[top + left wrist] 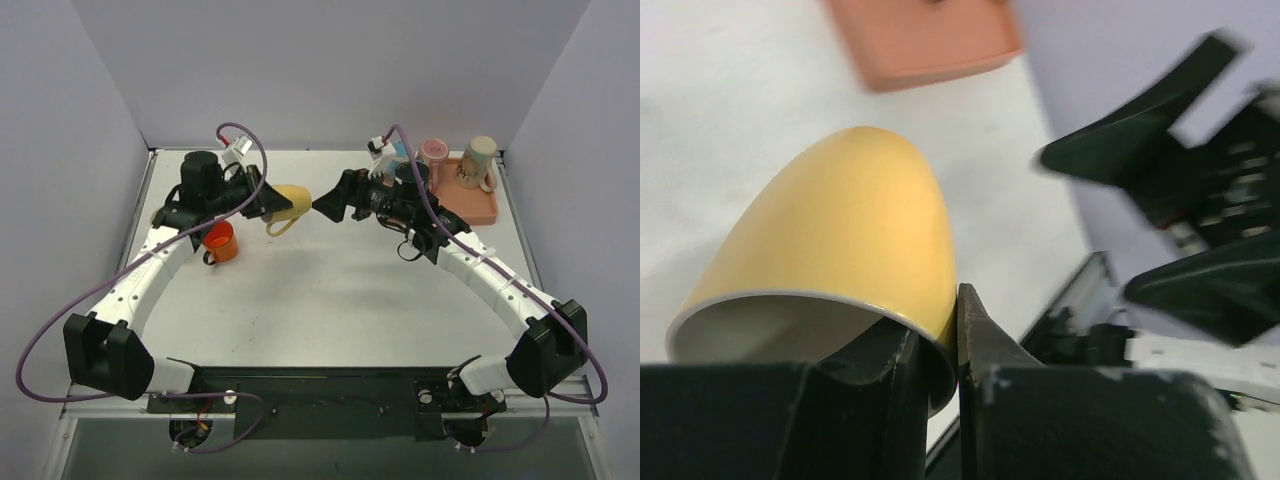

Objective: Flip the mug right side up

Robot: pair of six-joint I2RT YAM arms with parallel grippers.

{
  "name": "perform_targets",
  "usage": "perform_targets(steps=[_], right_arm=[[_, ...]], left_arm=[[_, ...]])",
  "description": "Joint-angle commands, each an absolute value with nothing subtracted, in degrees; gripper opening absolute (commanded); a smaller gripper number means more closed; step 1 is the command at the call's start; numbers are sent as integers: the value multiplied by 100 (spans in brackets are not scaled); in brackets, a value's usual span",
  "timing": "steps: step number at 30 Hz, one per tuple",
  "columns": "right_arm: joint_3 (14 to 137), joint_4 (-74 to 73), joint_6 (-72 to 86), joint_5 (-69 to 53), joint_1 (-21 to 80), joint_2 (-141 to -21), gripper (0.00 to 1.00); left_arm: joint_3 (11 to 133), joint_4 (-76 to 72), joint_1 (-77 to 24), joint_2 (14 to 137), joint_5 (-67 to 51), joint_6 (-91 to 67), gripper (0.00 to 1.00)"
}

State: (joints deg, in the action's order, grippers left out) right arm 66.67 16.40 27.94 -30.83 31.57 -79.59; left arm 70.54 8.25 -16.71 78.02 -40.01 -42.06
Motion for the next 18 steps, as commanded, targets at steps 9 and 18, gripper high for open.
perform_targets(steps=[9, 18], right_arm=[[6785, -299, 1249, -1556, 2540, -7322, 89], [6846, -387, 1142, -1397, 2452, -7426, 90]], left_arm=[[8279, 5447, -2389, 8253, -713, 972, 0], [8550, 5968, -2689, 8788, 2, 1504, 0]])
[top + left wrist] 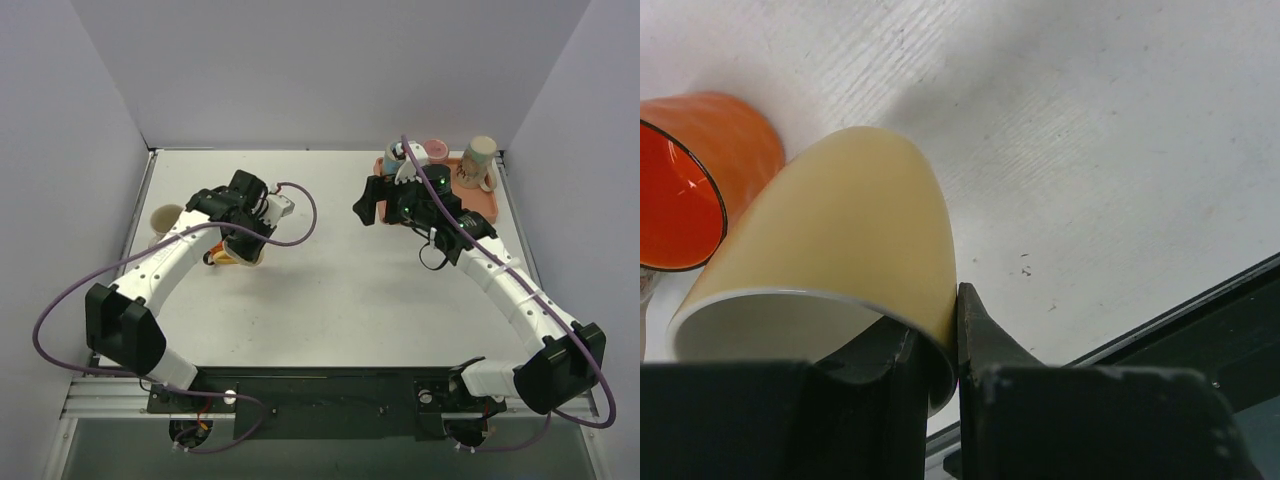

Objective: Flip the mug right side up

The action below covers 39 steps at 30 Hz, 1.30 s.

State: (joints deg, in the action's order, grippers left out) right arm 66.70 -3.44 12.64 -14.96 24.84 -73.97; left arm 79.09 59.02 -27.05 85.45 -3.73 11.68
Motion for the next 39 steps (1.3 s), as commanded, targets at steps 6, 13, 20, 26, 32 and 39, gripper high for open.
perform_targets(steps=[6, 13, 20, 26, 32, 39], right_arm=[[6891, -439, 1143, -1275, 2452, -7436, 90], [6662, -589, 923, -827, 2303, -7313, 90], [6302, -659, 703, -650, 2101, -7146, 90], [6109, -677, 536, -580, 1978, -7049, 90], [6126, -668, 536, -633, 1925, -7119, 90], [6082, -677, 545, -563, 1837, -7084, 90]], left_arm=[[8324, 5740, -2786, 9298, 254, 1222, 0], [8025, 5221, -2804, 9553, 641, 1274, 0], [7735, 4677, -2804, 9887, 879, 1318, 0], [7953, 4509, -2804, 10168, 1072, 1213, 0], [8200, 4263, -2786, 10502, 1195, 1072, 0], [8253, 4122, -2777, 10696, 1178, 1037, 0]])
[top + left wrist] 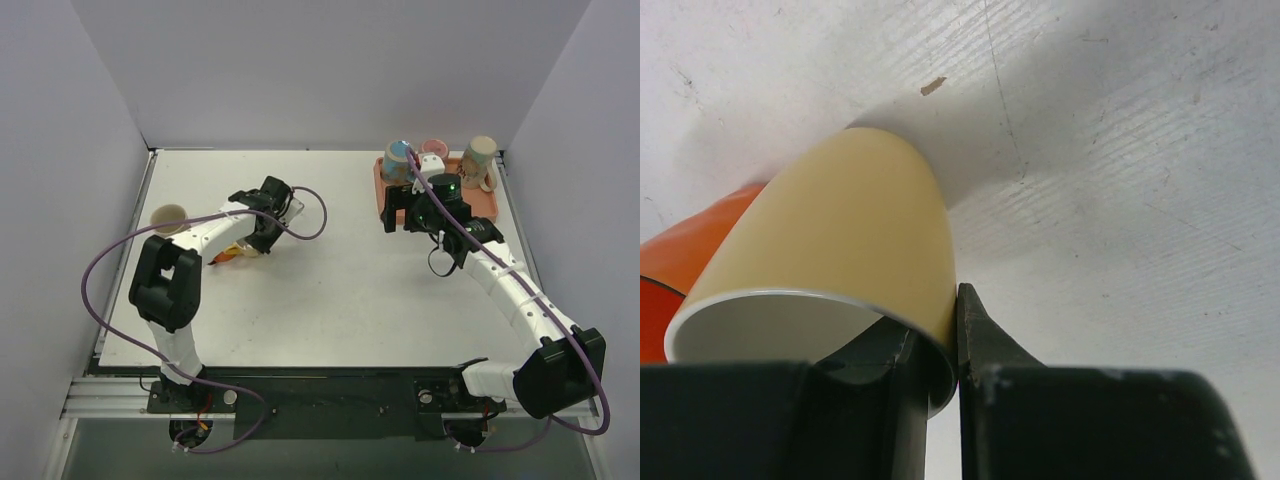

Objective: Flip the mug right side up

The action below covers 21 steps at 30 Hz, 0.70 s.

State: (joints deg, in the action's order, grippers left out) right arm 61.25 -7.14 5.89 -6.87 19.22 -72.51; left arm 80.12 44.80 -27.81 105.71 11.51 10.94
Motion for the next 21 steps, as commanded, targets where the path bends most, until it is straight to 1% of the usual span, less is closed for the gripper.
perform_targets(steps=[1, 3, 5, 6, 7, 12, 17, 18, 19, 20, 21], right_arm=[[6082, -677, 545, -571, 1828, -7075, 90], [6065, -677, 545, -571, 1811, -7066, 90], [6047, -677, 562, -580, 1811, -7031, 90], [6056, -677, 580, -580, 1802, -7023, 90], [6056, -677, 571, -589, 1802, -7005, 90], [6056, -668, 589, -668, 1793, -6996, 90], [6117, -712, 606, -668, 1784, -6970, 90], [6117, -712, 606, -659, 1784, -6961, 90], [6100, -712, 598, -650, 1775, -6944, 90], [6091, -712, 606, -659, 1767, -6943, 90], [6091, -712, 606, -650, 1767, -6935, 90]], left_arm=[[8279, 4122, -2769, 10705, 1065, 1072, 0], [8341, 4245, -2769, 10696, 871, 1125, 0], [8393, 4368, -2760, 10705, 774, 1108, 11], [8411, 4377, -2751, 10679, 721, 1099, 23], [8420, 4377, -2742, 10653, 695, 1099, 29], [8481, 4236, -2742, 10433, 624, 1160, 34], [8640, 4385, -2733, 10275, 554, 1187, 37], [8605, 4386, -2733, 10196, 493, 1187, 36], [8578, 4351, -2725, 10143, 457, 1204, 30], [8474, 4298, -2725, 10073, 414, 1204, 13], [8429, 4167, -2716, 10037, 396, 1213, 5]])
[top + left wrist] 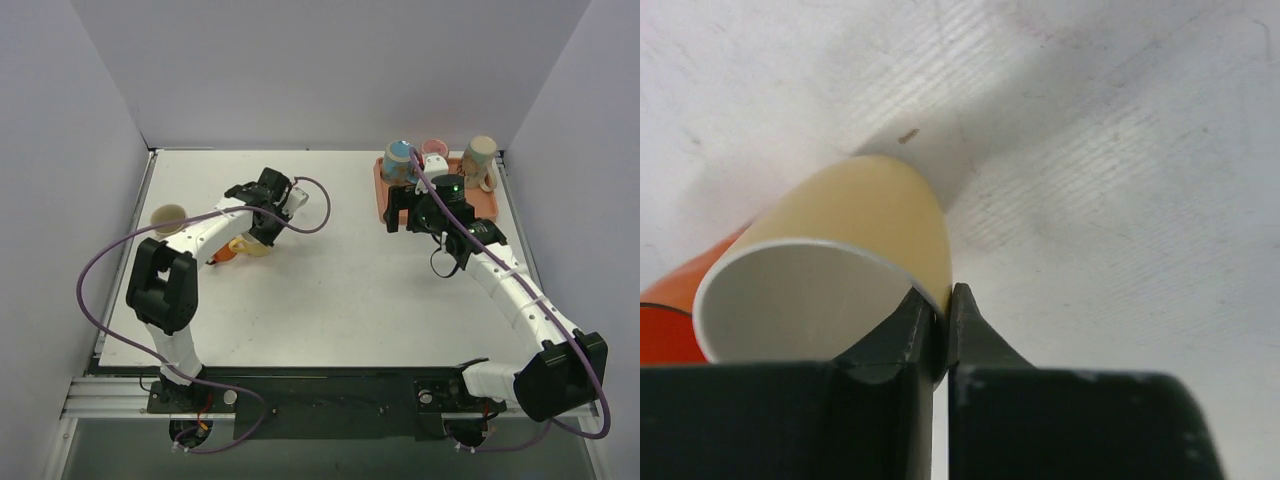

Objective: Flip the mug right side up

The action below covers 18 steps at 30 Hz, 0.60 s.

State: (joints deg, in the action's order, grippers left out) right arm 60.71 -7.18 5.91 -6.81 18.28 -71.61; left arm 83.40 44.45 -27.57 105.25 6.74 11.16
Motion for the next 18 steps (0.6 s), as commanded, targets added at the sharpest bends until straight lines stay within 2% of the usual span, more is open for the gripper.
perform_targets(steps=[1, 11, 18], right_arm=[[6091, -721, 598, -642, 1749, -6917, 90], [6074, -800, 571, -589, 1688, -6794, 90], [6012, -809, 484, -545, 1425, -6846, 91]], left_arm=[[8342, 4149, -2716, 10002, 326, 1248, 4], [8455, 4236, -2716, 10186, 141, 1134, 6], [8376, 4184, -2716, 10388, 88, 1125, 10]])
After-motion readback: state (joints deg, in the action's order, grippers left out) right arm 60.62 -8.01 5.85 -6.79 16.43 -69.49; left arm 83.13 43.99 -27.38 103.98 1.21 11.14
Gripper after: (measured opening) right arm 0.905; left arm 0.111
